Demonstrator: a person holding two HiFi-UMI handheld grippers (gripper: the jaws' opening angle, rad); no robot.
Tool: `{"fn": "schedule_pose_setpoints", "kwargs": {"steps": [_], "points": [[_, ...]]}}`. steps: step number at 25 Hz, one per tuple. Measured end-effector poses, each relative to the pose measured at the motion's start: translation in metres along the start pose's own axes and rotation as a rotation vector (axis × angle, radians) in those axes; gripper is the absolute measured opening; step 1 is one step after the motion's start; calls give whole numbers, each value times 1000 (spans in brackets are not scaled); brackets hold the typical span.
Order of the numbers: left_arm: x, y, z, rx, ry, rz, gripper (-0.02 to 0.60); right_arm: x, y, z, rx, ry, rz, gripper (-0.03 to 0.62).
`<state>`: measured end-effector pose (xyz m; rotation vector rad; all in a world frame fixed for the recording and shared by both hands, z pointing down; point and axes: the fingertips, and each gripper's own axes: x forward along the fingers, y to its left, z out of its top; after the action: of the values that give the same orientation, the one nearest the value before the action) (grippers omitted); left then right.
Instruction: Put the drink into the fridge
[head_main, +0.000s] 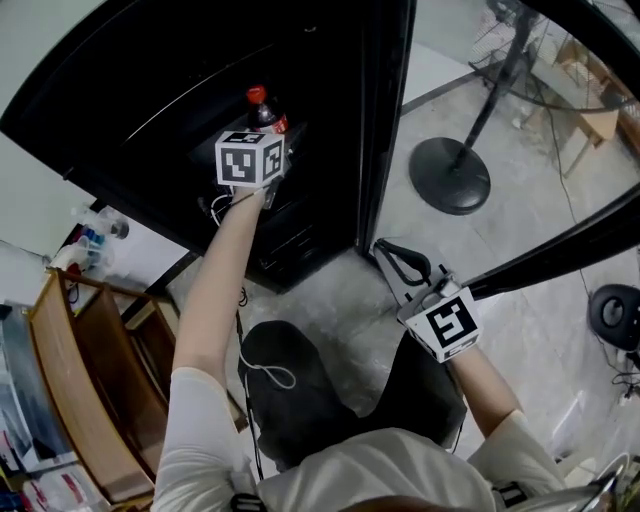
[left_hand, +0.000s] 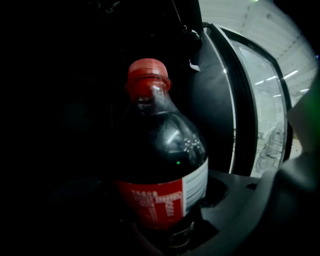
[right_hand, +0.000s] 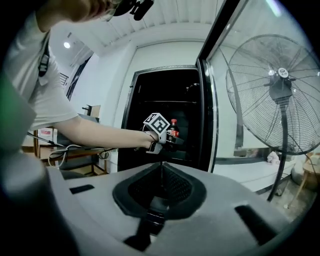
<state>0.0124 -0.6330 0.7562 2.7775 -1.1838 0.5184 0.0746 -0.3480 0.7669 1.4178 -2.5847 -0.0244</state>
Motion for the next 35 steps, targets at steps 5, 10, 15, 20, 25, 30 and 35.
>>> {"fn": "schedule_pose_setpoints", "kwargs": {"steps": [5, 10, 15, 20, 25, 30, 35], "points": [[13, 8, -8, 4, 62, 23, 295, -7, 1, 0, -2, 9, -20, 11], [24, 11, -23, -19, 100, 13, 298, -12, 1, 7, 0, -7, -23, 11], [24, 19, -28, -19, 98, 22, 301, -15, -3, 7, 22, -18, -26, 11], [21, 19, -25, 6, 86, 32, 304, -15, -1, 6, 13, -14, -24, 11], [16, 28, -26, 40, 75, 69, 337, -16, 1, 6, 9, -14, -20, 9], [8, 30, -22, 4, 50, 56, 390, -17, 2, 7, 13, -9, -22, 11], [1, 28, -22, -32, 19, 53, 408, -13, 8, 10, 3, -1, -10, 10]]}}
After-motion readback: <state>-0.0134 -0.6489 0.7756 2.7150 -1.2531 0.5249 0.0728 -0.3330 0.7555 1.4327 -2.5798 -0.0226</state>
